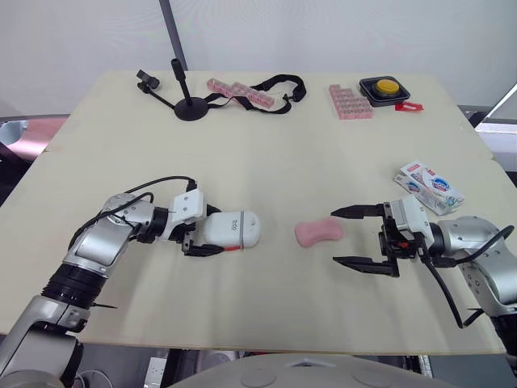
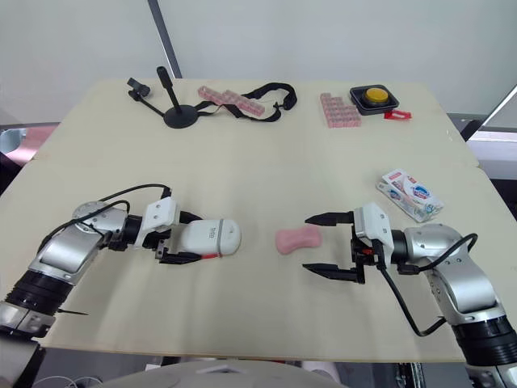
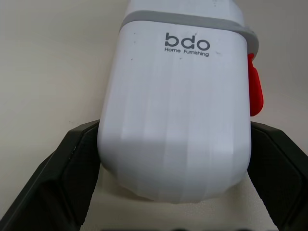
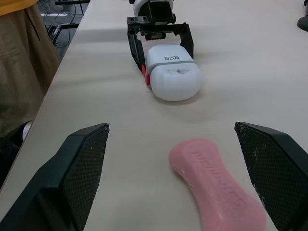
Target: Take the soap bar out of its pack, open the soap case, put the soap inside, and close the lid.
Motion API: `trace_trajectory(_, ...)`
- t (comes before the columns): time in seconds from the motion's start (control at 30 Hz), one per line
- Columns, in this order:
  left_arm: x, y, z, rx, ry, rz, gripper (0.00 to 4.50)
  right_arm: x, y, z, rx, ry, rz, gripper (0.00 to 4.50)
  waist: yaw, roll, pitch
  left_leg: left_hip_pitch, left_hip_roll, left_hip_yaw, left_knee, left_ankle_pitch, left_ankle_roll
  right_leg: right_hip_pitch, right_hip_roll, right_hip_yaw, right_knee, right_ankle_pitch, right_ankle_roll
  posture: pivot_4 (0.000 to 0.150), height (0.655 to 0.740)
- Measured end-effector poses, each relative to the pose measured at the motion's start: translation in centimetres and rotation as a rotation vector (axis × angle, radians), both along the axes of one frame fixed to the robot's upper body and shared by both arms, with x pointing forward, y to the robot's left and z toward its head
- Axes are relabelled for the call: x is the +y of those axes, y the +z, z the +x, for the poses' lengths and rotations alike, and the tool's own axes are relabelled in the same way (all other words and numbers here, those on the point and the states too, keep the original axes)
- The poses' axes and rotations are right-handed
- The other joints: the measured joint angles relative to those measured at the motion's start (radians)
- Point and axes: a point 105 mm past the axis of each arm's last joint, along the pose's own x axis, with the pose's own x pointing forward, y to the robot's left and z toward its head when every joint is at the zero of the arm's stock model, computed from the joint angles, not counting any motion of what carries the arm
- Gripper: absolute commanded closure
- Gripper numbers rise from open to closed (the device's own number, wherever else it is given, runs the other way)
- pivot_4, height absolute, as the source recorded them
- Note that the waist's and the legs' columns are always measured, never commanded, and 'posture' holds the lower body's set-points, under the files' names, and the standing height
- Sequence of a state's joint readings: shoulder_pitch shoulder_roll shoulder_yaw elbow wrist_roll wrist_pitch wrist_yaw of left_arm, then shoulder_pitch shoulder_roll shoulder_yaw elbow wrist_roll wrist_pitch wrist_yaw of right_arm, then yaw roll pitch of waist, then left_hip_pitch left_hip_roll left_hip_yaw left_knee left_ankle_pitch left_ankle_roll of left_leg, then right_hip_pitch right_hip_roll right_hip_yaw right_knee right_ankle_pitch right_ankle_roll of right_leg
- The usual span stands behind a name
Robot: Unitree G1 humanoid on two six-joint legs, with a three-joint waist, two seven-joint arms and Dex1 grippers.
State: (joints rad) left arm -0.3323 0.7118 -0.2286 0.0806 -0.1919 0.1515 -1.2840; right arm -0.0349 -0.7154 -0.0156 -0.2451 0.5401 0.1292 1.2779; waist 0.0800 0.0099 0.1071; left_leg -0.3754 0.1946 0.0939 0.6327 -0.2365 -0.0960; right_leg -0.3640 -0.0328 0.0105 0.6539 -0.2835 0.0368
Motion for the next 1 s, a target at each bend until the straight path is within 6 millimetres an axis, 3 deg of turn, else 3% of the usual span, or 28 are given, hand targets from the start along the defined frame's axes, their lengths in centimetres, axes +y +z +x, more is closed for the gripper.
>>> trace_trajectory(0.1, -0.1, 0.2, 0.1, -0.004, -0.008, -0.002, 0.0, 0.0, 0.0, 0.0, -0.004, 0.001, 0.0, 0.04, 0.0, 0.0, 0.0, 0.0, 0.0, 0.0, 0.0, 0.0, 0.0, 0.0, 0.0, 0.0, 0.0, 0.0, 0.0, 0.15, 0.74)
trace_trajectory(0.23, -0.2, 0.1, 0.0, -0.002, -0.013, -0.002, 1.0, 0.0, 0.0, 0.0, -0.004, 0.001, 0.0, 0.0, 0.0, 0.0, 0.0, 0.0, 0.0, 0.0, 0.0, 0.0, 0.0, 0.0, 0.0, 0.0, 0.0, 0.0, 0.0, 0.15, 0.74)
trace_trajectory(0.8, -0.3, 0.4, 0.2, -0.07, -0.029, 0.016, 1.0, 0.1, 0.3, -0.1, 0.035, 0.004, -0.001, 0.0, 0.0, 0.0, 0.0, 0.0, 0.0, 0.0, 0.0, 0.0, 0.0, 0.0, 0.0, 0.0, 0.0, 0.0, 0.0, 0.15, 0.74)
trace_trajectory(1.0, -0.7, 2.3, -0.3, -0.16, -0.066, -0.024, 1.0, 0.1, 1.7, -0.1, 0.184, -0.038, -0.005, 0.0, 0.001, 0.0, 0.0, 0.001, 0.0, 0.0, -0.001, 0.0, 0.0, 0.001, 0.0, 0.0, -0.002, 0.0, 0.0, 0.15, 0.74)
